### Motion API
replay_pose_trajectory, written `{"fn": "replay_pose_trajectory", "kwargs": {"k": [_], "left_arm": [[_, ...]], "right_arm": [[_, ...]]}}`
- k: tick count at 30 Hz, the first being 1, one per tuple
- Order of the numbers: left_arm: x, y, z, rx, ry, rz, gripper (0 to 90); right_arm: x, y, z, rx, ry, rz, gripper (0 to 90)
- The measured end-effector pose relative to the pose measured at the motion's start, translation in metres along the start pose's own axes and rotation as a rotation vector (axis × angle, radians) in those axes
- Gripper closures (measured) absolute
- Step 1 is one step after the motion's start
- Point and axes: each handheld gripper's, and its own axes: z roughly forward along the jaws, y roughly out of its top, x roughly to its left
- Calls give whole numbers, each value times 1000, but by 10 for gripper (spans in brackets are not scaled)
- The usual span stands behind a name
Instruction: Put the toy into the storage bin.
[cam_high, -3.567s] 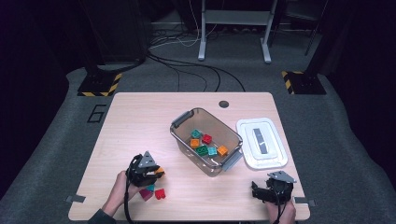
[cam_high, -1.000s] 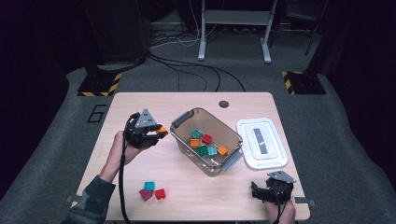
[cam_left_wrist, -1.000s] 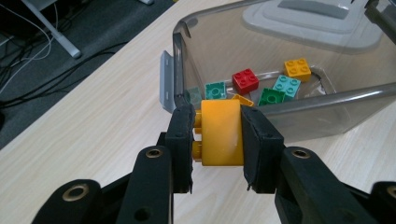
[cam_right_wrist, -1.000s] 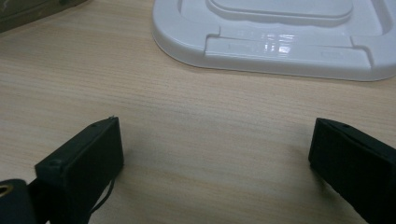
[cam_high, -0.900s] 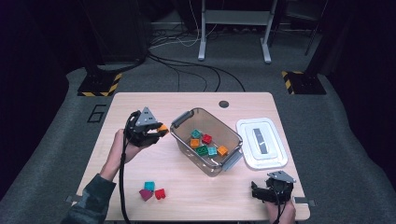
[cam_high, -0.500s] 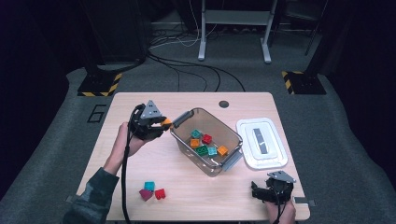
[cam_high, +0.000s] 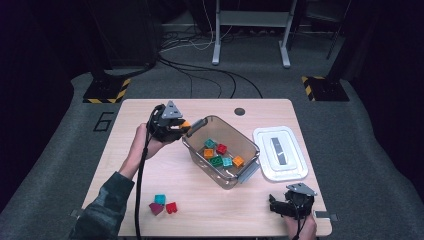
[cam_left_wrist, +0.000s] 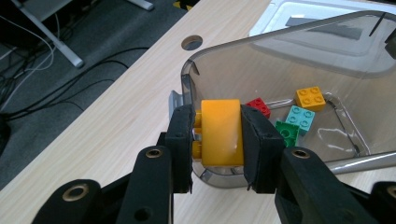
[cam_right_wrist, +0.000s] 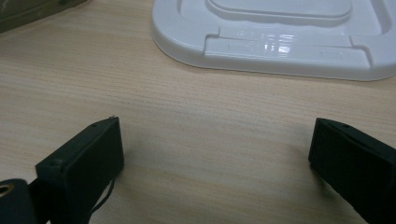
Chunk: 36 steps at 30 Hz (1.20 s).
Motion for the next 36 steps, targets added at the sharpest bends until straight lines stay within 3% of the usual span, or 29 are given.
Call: {"fn": "replay_pose_trajectory", "kwargs": {"k": [17, 36], "left_arm": [[2, 12, 33, 43, -30, 5, 668], [1, 8, 63, 106, -58, -14, 666]], "right_arm": [[0, 0, 0, 0, 0, 0, 23], [0, 0, 0, 0, 0, 0, 23]]}}
